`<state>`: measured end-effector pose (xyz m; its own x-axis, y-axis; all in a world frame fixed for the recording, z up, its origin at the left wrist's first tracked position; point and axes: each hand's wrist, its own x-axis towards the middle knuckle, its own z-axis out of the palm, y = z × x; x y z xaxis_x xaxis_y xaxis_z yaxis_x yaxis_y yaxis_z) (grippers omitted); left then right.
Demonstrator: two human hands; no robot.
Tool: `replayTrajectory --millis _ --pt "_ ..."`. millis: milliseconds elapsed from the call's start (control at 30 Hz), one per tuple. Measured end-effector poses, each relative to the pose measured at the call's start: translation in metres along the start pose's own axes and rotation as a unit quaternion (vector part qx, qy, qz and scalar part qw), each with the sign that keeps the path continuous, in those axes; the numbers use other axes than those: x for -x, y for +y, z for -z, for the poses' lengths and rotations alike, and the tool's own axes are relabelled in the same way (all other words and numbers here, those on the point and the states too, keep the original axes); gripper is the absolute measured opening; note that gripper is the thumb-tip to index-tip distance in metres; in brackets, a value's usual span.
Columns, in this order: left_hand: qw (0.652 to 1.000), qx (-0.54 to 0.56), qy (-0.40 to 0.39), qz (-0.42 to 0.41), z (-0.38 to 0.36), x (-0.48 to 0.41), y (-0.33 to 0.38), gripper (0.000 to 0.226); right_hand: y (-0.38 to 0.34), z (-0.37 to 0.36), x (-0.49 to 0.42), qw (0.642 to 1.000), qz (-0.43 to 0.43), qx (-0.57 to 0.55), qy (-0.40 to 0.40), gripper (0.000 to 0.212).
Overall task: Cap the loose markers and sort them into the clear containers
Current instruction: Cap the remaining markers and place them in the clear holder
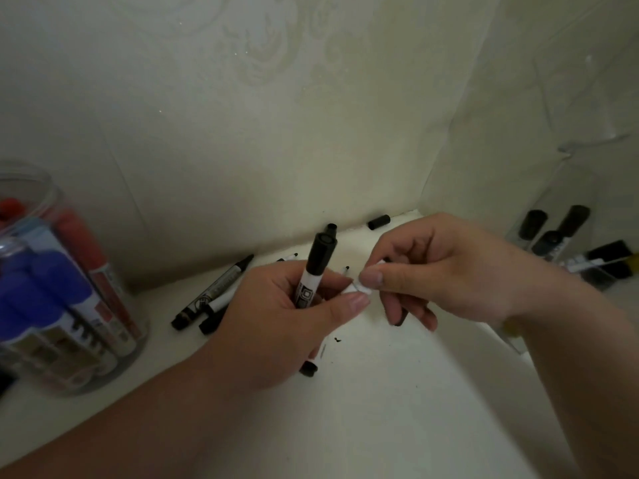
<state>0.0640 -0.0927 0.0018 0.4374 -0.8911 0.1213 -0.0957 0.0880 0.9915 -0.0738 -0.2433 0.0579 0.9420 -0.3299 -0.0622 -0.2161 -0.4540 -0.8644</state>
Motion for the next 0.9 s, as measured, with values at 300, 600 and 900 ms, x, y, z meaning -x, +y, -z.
replayTrajectory --millis 300,600,900 --pt "0.997 0.045 0.052 0.043 0.003 -0.005 -0.003 0.019 0.001 0.041 0.010 0.956 -0.190 0.124 0.186 0.009" --pt "0.996 0.045 0.057 0.056 -0.001 -0.005 -0.006 0.010 0.021 0.029 0.003 0.876 -0.286 0.389 0.002 0.030" --pt "1.000 0.005 0.024 0.017 0.002 -0.003 -0.010 0.028 0.004 0.036 0.006 0.986 -0.061 0.070 0.142 0.009"
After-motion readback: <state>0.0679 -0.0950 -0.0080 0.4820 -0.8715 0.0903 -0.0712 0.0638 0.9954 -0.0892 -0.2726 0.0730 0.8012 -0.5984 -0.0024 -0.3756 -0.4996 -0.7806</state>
